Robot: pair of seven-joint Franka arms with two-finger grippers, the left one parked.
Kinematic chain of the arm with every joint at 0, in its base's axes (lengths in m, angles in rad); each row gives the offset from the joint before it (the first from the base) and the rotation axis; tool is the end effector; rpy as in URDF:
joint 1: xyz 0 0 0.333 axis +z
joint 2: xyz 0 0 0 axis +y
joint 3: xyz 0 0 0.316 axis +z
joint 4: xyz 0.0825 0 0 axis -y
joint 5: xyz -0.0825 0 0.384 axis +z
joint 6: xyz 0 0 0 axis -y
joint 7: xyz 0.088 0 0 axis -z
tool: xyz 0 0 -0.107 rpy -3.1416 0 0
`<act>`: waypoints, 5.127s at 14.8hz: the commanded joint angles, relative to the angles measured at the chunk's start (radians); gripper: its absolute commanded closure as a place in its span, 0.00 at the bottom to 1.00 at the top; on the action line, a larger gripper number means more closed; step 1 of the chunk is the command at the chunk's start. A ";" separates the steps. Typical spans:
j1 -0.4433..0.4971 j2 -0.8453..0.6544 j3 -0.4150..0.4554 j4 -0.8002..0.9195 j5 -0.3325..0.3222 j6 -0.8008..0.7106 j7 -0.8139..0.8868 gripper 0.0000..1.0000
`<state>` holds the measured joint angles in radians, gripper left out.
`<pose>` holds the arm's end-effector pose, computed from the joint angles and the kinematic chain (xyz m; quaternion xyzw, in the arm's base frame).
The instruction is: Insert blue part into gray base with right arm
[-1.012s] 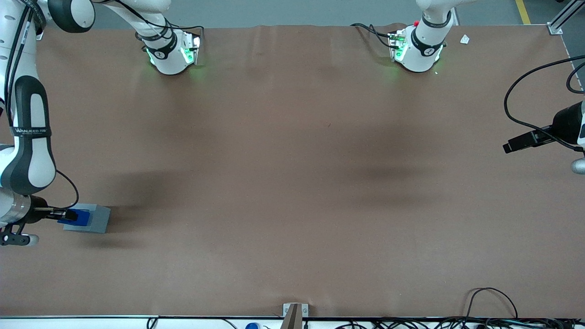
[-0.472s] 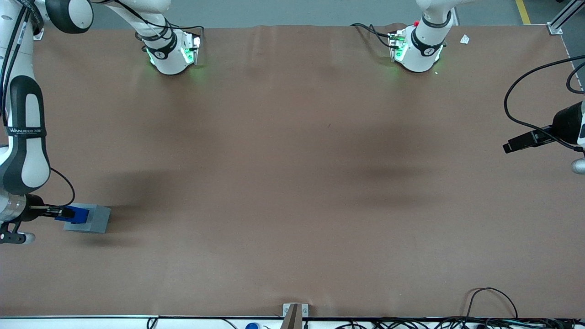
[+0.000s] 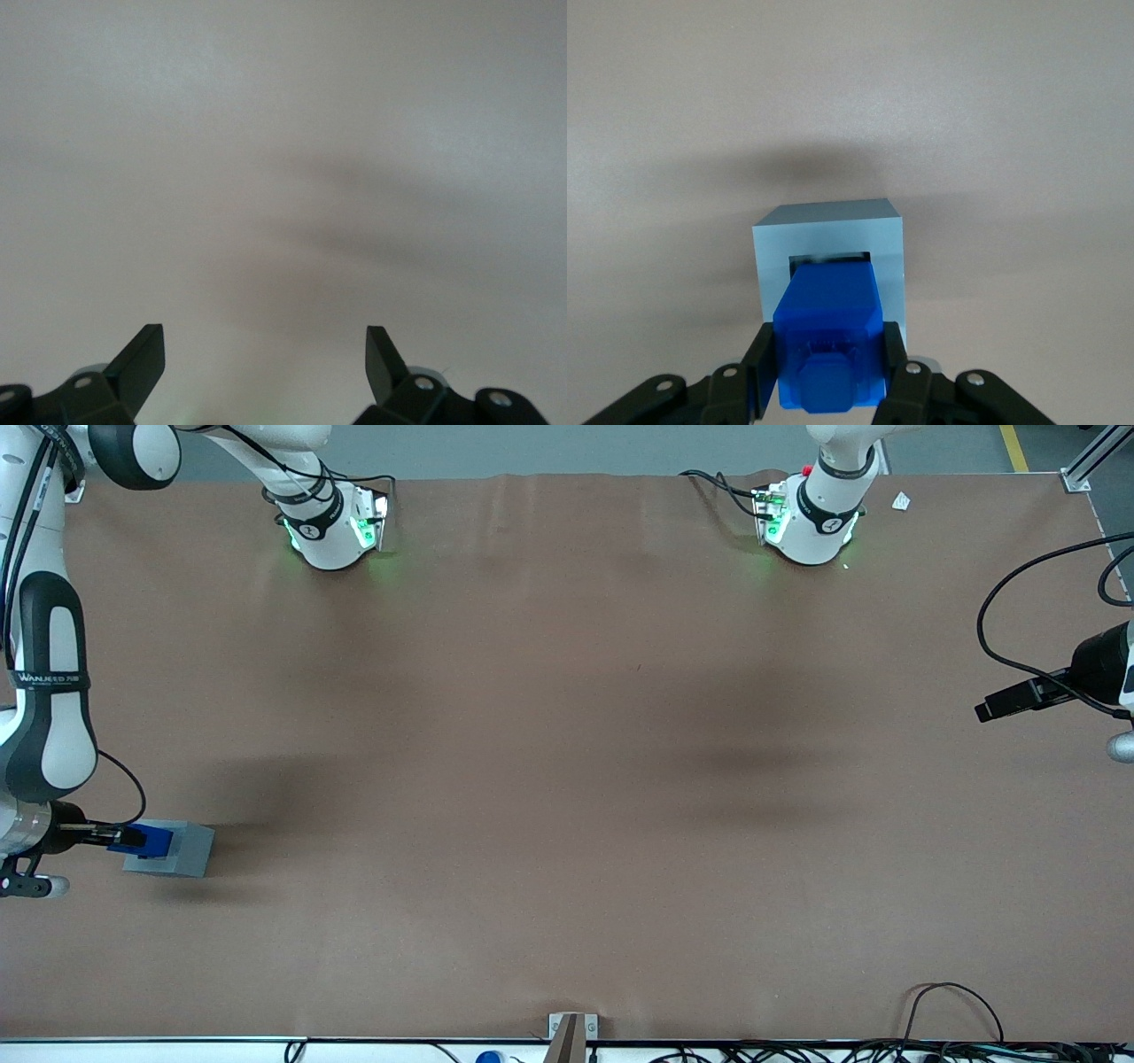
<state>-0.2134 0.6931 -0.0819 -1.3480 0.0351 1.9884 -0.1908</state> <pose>0.7000 -0.1975 0.3126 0.9983 -0.0510 -0.0270 0.0041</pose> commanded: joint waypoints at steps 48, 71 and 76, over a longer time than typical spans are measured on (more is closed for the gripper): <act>-0.014 -0.127 0.021 -0.040 0.034 -0.057 -0.033 0.00; 0.178 -0.751 0.022 -0.211 -0.026 -0.520 0.165 0.00; 0.209 -0.744 0.022 -0.180 -0.029 -0.485 0.192 0.00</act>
<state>-0.0135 -0.0319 -0.0551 -1.5171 0.0211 1.4895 -0.0283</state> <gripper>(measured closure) 0.000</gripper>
